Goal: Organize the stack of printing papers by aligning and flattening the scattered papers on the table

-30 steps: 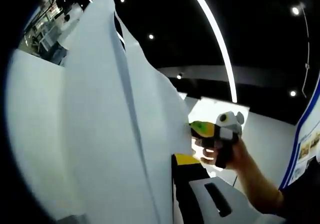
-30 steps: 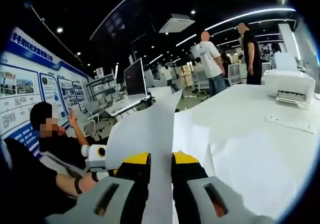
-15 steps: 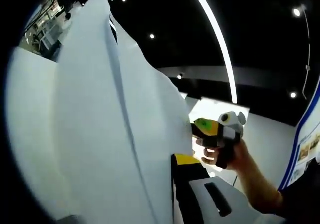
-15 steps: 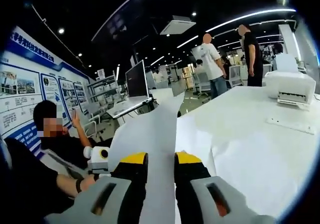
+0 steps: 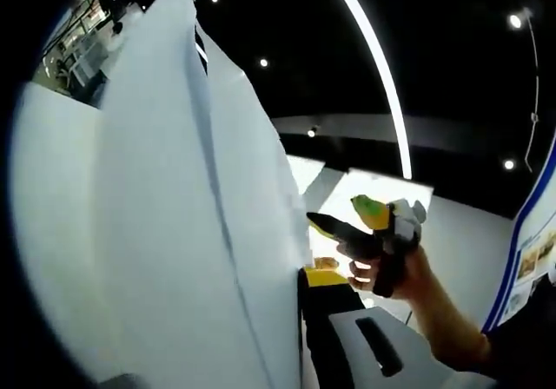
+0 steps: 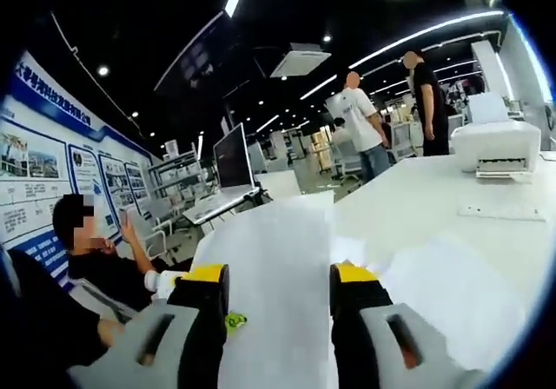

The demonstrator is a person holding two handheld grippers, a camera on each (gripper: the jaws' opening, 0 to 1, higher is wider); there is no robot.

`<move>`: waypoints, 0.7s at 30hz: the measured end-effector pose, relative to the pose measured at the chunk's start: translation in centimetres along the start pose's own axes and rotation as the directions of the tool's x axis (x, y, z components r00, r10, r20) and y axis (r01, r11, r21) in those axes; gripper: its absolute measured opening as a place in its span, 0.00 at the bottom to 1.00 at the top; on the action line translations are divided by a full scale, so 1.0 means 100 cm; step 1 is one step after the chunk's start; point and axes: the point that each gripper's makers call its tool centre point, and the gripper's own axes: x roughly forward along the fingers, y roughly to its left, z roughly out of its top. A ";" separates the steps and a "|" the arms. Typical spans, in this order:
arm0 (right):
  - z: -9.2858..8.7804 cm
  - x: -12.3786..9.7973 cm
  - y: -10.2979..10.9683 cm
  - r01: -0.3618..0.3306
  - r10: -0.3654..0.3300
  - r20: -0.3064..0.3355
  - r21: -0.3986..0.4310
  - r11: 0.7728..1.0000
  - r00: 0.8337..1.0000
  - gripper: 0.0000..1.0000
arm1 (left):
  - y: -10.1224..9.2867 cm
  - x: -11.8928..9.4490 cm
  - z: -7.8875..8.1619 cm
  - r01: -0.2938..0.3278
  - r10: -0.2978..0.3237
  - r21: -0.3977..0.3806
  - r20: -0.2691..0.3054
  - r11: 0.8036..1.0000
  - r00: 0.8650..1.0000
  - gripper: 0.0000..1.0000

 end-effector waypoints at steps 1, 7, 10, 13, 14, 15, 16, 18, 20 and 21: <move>0.002 -0.001 0.000 -0.001 0.001 0.012 0.007 1.000 1.000 0.48 | 0.000 0.000 0.000 0.000 0.000 0.001 0.000 1.000 1.000 0.07; 0.008 -0.007 -0.009 0.047 -0.047 0.048 0.011 0.999 0.998 0.60 | 0.000 0.001 -0.001 -0.003 0.003 0.002 -0.004 1.000 1.000 0.07; 0.009 -0.009 -0.013 0.057 -0.058 0.062 0.017 0.998 0.996 0.67 | 0.001 0.000 0.000 -0.004 0.004 0.003 -0.003 1.000 1.000 0.07; 0.005 -0.009 -0.010 0.067 -0.066 0.063 -0.012 0.998 0.996 0.73 | 0.001 0.000 0.000 -0.004 0.004 0.003 -0.003 1.000 1.000 0.07; 0.004 -0.011 -0.011 0.079 -0.077 0.058 -0.022 0.997 0.995 0.74 | 0.001 0.000 0.000 -0.004 0.004 0.002 -0.003 1.000 1.000 0.07; 0.003 -0.012 -0.011 0.084 -0.082 0.057 -0.027 0.996 0.995 0.74 | 0.001 0.000 0.000 -0.004 0.004 0.002 -0.003 1.000 1.000 0.07; -0.001 -0.015 -0.008 0.090 -0.088 0.056 -0.033 0.995 0.995 0.75 | 0.001 0.000 0.000 -0.004 0.004 0.004 -0.003 1.000 1.000 0.07; -0.003 -0.019 -0.008 0.097 -0.095 0.058 -0.034 0.995 0.994 0.76 | 0.001 0.000 0.000 -0.005 0.005 0.006 -0.003 1.000 1.000 0.07; -0.003 -0.024 -0.010 0.106 -0.104 0.067 -0.028 0.994 0.992 0.77 | 0.001 0.000 -0.001 -0.005 0.005 0.010 -0.004 1.000 1.000 0.07; -0.002 -0.026 -0.010 0.111 -0.109 0.076 -0.026 0.993 0.991 0.77 | 0.001 0.000 -0.001 -0.005 0.005 0.010 -0.004 1.000 1.000 0.07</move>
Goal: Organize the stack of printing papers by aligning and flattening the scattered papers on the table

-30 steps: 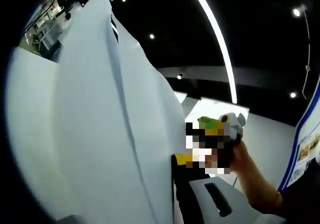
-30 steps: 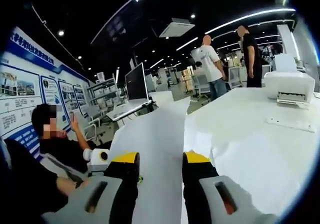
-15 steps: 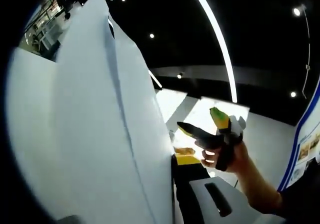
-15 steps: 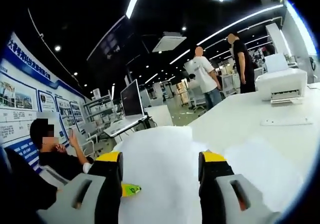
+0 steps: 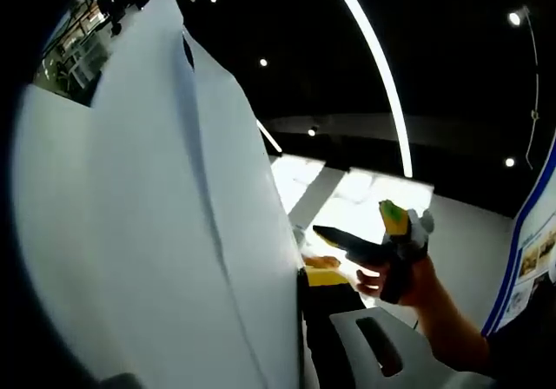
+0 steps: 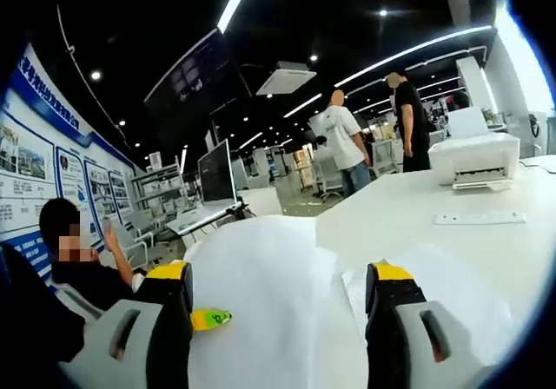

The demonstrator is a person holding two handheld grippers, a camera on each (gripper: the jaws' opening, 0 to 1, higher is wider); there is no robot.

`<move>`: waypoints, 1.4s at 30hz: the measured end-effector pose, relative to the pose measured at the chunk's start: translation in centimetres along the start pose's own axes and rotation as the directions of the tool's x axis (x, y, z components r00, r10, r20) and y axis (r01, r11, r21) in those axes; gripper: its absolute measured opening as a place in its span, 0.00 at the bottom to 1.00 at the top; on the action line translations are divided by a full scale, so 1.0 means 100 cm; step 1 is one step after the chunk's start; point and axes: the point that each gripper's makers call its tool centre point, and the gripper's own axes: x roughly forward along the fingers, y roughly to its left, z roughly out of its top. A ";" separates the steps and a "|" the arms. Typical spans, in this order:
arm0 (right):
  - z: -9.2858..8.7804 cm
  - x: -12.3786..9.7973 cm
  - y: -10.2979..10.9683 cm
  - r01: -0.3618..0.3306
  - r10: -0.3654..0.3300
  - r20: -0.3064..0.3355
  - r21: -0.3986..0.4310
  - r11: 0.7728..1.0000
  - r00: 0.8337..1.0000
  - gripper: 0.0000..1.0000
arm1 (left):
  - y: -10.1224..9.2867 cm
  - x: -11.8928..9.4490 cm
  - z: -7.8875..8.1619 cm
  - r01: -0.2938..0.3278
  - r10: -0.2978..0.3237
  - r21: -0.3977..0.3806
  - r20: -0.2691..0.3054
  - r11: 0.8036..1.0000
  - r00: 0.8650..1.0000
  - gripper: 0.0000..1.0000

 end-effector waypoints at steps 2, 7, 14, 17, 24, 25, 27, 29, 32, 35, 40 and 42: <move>0.002 -0.005 -0.002 0.017 -0.017 0.011 -0.001 1.000 1.000 0.78 | 0.000 0.000 0.000 0.000 0.000 0.000 0.000 1.000 1.000 0.07; 0.000 -0.015 0.001 0.034 -0.034 0.015 -0.020 0.999 0.999 0.79 | -0.001 0.000 -0.001 0.002 -0.002 0.003 -0.002 1.000 1.000 0.07; 0.000 -0.026 -0.003 0.038 -0.038 0.013 -0.011 0.999 0.999 0.79 | -0.001 0.000 -0.001 0.005 -0.005 0.002 -0.004 1.000 1.000 0.07; -0.003 -0.033 -0.003 0.051 -0.050 0.018 -0.019 0.999 0.999 0.79 | -0.002 0.000 -0.002 0.006 -0.006 0.004 -0.005 1.000 1.000 0.07; -0.004 -0.052 -0.011 0.082 -0.083 0.065 0.020 0.996 0.994 0.79 | -0.002 0.000 -0.001 0.008 -0.008 0.005 -0.002 1.000 1.000 0.07; -0.004 -0.055 -0.012 0.086 -0.088 0.068 0.025 0.996 0.994 0.78 | -0.003 0.000 -0.001 0.008 -0.008 0.006 -0.001 1.000 1.000 0.07; -0.003 -0.059 -0.014 0.097 -0.099 0.075 0.028 0.995 0.992 0.78 | -0.003 0.000 -0.001 0.009 -0.009 0.005 -0.001 1.000 1.000 0.07; -0.003 -0.064 -0.016 0.109 -0.112 0.083 0.032 0.993 0.990 0.78 | -0.003 0.000 -0.001 0.011 -0.011 0.004 0.000 1.000 1.000 0.07; -0.004 -0.071 -0.016 0.112 -0.115 0.086 0.036 0.993 0.990 0.78 | -0.003 -0.001 -0.001 0.011 -0.011 0.007 0.000 1.000 1.000 0.07; -0.004 -0.076 -0.018 0.117 -0.120 0.087 0.038 0.992 0.989 0.78 | -0.003 -0.001 -0.001 0.012 -0.012 0.008 -0.002 1.000 1.000 0.07; -0.002 -0.088 -0.021 0.133 -0.137 0.104 0.043 0.990 0.985 0.78 | -0.003 -0.001 -0.002 0.011 -0.011 0.011 -0.004 1.000 1.000 0.07; -0.001 -0.093 -0.024 0.139 -0.143 0.112 0.045 0.989 0.983 0.78 | -0.004 -0.001 -0.002 0.010 -0.010 0.013 -0.007 1.000 1.000 0.07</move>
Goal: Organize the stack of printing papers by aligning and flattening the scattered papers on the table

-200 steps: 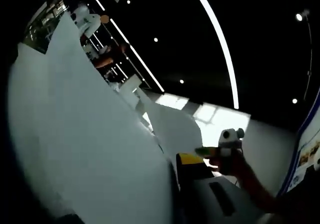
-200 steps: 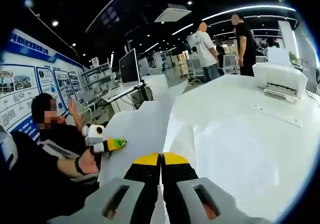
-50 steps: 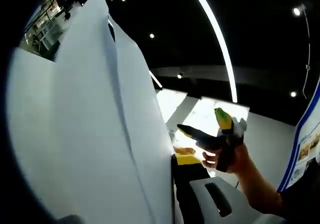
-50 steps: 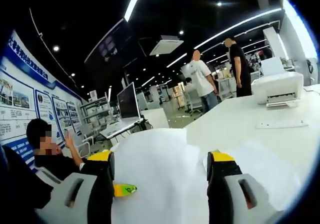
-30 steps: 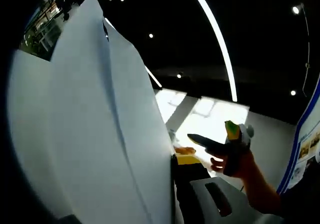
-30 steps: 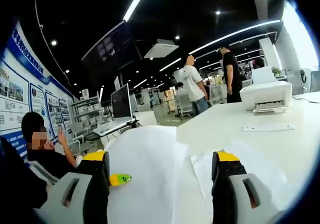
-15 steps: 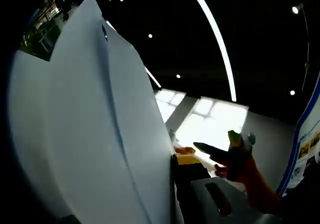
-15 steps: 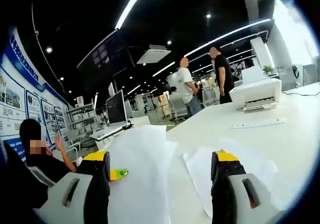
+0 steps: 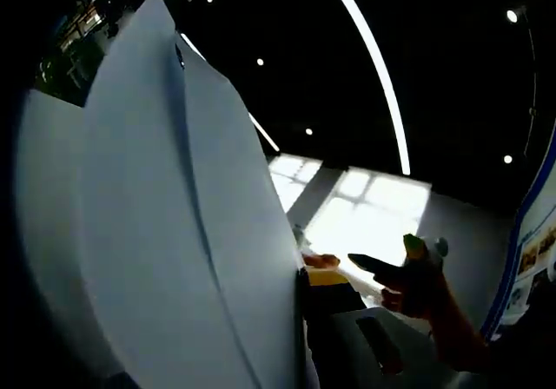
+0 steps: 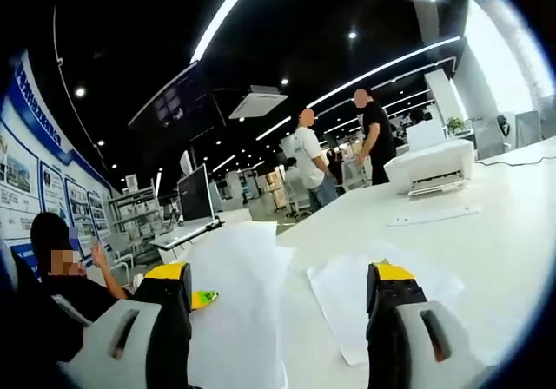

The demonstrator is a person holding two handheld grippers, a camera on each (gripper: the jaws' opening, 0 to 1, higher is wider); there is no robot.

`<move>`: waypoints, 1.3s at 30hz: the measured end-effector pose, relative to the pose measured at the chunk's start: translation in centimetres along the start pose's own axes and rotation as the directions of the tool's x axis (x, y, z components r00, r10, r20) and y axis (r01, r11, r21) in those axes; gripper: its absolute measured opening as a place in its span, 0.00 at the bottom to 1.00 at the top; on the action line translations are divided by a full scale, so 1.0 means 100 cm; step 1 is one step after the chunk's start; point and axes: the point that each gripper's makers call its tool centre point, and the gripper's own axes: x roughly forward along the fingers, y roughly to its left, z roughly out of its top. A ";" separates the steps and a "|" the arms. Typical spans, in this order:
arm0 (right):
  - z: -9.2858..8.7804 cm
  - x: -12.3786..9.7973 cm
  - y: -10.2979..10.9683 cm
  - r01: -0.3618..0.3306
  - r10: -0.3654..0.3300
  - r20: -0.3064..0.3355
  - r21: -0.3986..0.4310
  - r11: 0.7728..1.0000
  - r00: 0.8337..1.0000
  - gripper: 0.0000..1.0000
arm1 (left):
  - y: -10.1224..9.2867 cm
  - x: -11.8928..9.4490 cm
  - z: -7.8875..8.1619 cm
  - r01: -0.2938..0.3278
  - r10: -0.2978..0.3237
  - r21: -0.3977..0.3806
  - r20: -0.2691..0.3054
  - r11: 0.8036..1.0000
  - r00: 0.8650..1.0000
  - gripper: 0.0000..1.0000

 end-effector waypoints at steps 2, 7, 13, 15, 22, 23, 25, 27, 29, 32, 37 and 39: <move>0.002 -0.005 -0.007 0.007 -0.007 0.004 0.001 1.000 1.000 0.78 | 0.000 0.000 -0.001 0.000 0.000 0.002 -0.003 1.000 1.000 0.07; 0.002 -0.011 -0.006 0.025 -0.025 0.009 -0.003 1.000 1.000 0.78 | 0.001 0.000 -0.001 -0.002 0.002 -0.001 -0.007 1.000 1.000 0.07; 0.005 -0.023 -0.010 0.049 -0.049 0.028 0.010 0.999 0.998 0.78 | 0.002 -0.001 0.000 -0.002 0.002 -0.009 -0.003 1.000 1.000 0.07; 0.008 -0.026 -0.012 0.056 -0.056 0.036 0.016 0.998 0.998 0.78 | 0.002 -0.001 0.001 -0.003 0.003 -0.010 -0.002 1.000 1.000 0.07; 0.020 -0.035 -0.012 0.065 -0.066 0.069 0.015 0.998 0.995 0.79 | 0.004 -0.001 0.002 -0.005 0.005 -0.013 0.001 1.000 1.000 0.08; 0.020 -0.036 -0.014 0.071 -0.071 0.065 0.001 0.997 0.995 0.80 | 0.004 -0.001 0.002 -0.007 0.007 -0.014 0.001 1.000 1.000 0.08; 0.018 -0.040 -0.017 0.098 -0.097 0.053 -0.018 0.995 0.994 0.80 | 0.005 -0.001 0.002 -0.007 0.007 -0.013 0.001 1.000 1.000 0.08; 0.018 -0.044 -0.021 0.115 -0.113 0.054 -0.026 0.993 0.992 0.80 | 0.005 -0.001 0.002 -0.007 0.007 -0.015 0.001 1.000 1.000 0.08; 0.018 -0.049 -0.023 0.122 -0.120 0.056 -0.025 0.992 0.991 0.80 | 0.005 -0.001 0.002 -0.006 0.007 -0.014 0.003 1.000 1.000 0.08; 0.019 -0.057 -0.026 0.134 -0.132 0.063 -0.024 0.991 0.989 0.81 | 0.005 -0.001 0.003 -0.006 0.006 -0.013 0.004 1.000 1.000 0.08; 0.020 -0.069 -0.031 0.158 -0.156 0.075 -0.023 0.987 0.985 0.85 | 0.005 -0.001 0.002 -0.007 0.007 -0.013 0.004 1.000 1.000 0.08; 0.017 -0.070 -0.030 0.163 -0.160 0.059 -0.040 0.986 0.985 0.90 | 0.005 -0.001 0.002 -0.007 0.007 -0.013 0.004 1.000 1.000 0.08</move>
